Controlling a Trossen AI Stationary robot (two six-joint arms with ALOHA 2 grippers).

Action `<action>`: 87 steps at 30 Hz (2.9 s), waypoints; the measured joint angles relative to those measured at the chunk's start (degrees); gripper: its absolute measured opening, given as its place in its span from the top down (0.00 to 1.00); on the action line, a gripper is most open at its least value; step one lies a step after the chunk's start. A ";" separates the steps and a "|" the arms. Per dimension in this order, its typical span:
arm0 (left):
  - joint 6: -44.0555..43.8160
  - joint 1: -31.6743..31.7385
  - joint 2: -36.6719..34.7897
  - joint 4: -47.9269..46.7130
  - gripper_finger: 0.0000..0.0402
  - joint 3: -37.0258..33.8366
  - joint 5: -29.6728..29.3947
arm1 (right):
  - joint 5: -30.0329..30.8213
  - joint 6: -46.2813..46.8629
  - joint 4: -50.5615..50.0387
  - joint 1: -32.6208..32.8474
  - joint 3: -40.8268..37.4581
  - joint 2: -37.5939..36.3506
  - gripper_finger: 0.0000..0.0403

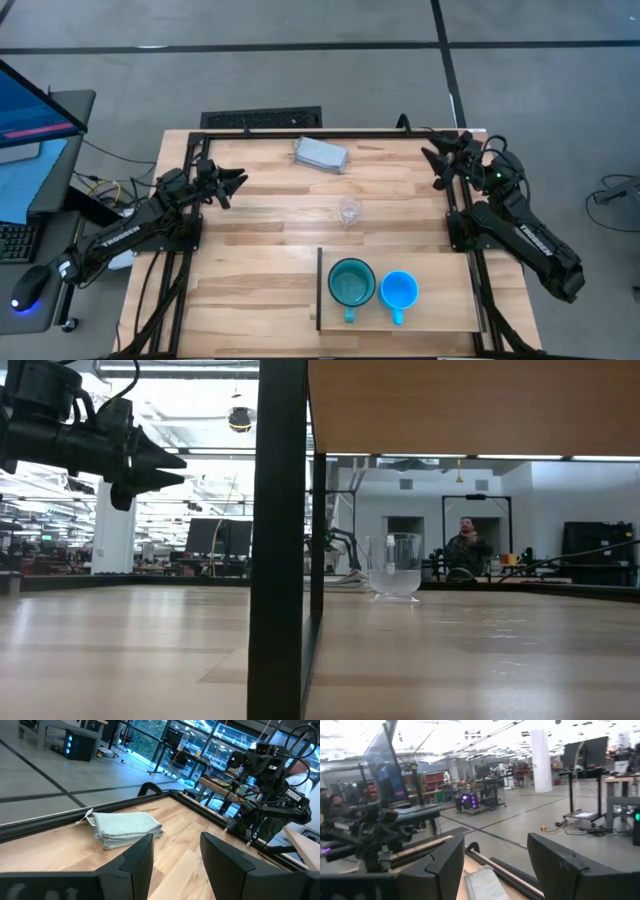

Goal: Stack small to large cups/mugs on shelf
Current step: Put the transparent mug on the shelf

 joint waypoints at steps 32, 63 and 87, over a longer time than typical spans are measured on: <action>0.00 0.00 0.01 0.00 0.62 0.02 -0.57 | -1.42 -11.81 -25.18 13.39 11.32 21.38 0.41; 0.00 -0.01 0.02 -0.02 0.62 0.02 -0.52 | 4.97 -11.93 -22.43 32.30 24.49 52.91 0.54; 0.00 0.01 0.02 -4.54 0.62 0.02 -0.48 | 7.74 -14.60 -24.71 34.18 33.77 71.83 0.56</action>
